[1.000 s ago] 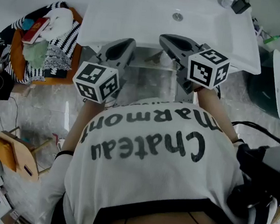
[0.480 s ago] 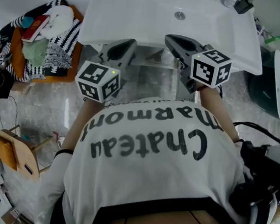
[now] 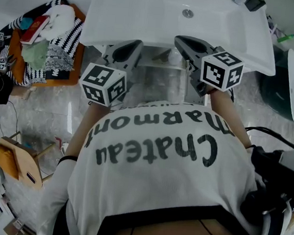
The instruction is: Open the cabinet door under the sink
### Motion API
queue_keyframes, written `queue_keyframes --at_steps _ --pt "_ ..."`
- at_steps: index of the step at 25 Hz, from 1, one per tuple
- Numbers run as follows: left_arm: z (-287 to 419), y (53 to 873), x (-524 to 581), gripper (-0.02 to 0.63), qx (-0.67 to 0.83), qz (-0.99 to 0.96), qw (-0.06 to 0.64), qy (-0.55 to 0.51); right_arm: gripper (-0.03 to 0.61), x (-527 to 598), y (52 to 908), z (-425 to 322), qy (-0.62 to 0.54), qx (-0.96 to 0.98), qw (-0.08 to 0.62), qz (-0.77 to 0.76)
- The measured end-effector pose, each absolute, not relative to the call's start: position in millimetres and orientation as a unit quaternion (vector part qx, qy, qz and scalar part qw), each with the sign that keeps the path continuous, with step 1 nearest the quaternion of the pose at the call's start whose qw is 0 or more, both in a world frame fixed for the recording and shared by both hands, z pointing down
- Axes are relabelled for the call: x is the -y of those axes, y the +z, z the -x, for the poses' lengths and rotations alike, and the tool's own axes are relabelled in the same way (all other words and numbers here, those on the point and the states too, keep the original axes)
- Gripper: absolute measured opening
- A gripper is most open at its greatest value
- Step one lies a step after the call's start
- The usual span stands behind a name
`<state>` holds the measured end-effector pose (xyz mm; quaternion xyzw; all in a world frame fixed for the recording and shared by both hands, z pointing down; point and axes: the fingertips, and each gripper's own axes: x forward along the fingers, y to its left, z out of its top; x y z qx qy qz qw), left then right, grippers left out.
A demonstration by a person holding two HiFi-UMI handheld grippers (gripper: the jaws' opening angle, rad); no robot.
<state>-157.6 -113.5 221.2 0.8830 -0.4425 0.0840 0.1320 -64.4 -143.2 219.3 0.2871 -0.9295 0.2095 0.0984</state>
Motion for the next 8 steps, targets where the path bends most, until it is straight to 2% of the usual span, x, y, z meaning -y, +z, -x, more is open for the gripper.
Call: queue_keyframes --at_steps 8 --pt "157.4 228.1 107.2 0.009 0.442 -0.882 0.136 0.089 0.009 138.0 227.5 67.1 0.209 0.929 0.107 -0.287"
